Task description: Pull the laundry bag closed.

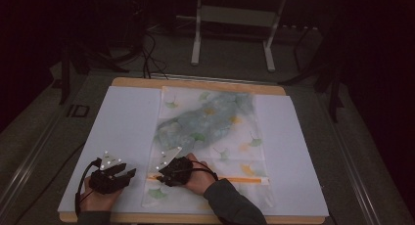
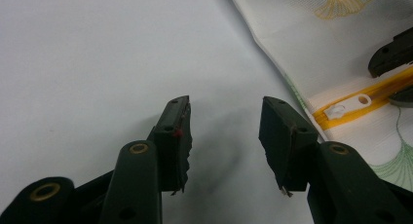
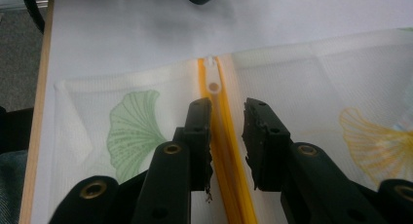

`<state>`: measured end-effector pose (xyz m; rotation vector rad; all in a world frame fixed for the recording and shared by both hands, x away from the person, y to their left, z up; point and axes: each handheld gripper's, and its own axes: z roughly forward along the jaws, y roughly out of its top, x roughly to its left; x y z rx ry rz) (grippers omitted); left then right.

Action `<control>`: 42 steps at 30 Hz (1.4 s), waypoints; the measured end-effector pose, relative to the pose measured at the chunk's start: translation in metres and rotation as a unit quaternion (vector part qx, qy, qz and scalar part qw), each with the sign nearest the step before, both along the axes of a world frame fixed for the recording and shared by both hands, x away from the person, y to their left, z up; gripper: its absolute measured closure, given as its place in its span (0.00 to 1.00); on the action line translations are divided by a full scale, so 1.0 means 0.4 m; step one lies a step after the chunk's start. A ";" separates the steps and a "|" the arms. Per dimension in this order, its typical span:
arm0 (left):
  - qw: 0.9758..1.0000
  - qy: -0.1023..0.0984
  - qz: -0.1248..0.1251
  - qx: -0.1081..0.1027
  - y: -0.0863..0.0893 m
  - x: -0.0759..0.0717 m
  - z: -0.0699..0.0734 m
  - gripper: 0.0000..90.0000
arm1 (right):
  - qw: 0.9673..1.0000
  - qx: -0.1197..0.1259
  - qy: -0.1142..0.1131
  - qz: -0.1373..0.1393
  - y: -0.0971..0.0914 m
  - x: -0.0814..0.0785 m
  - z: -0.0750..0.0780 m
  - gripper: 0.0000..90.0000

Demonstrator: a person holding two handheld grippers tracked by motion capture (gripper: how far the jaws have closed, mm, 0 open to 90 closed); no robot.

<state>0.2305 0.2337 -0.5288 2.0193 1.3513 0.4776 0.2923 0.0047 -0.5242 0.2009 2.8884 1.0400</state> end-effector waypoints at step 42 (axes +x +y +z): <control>0.999 0.009 -0.027 -0.025 -0.008 -0.016 0.012 0.61 | 1.000 0.003 0.013 0.017 0.055 0.010 -0.006 0.93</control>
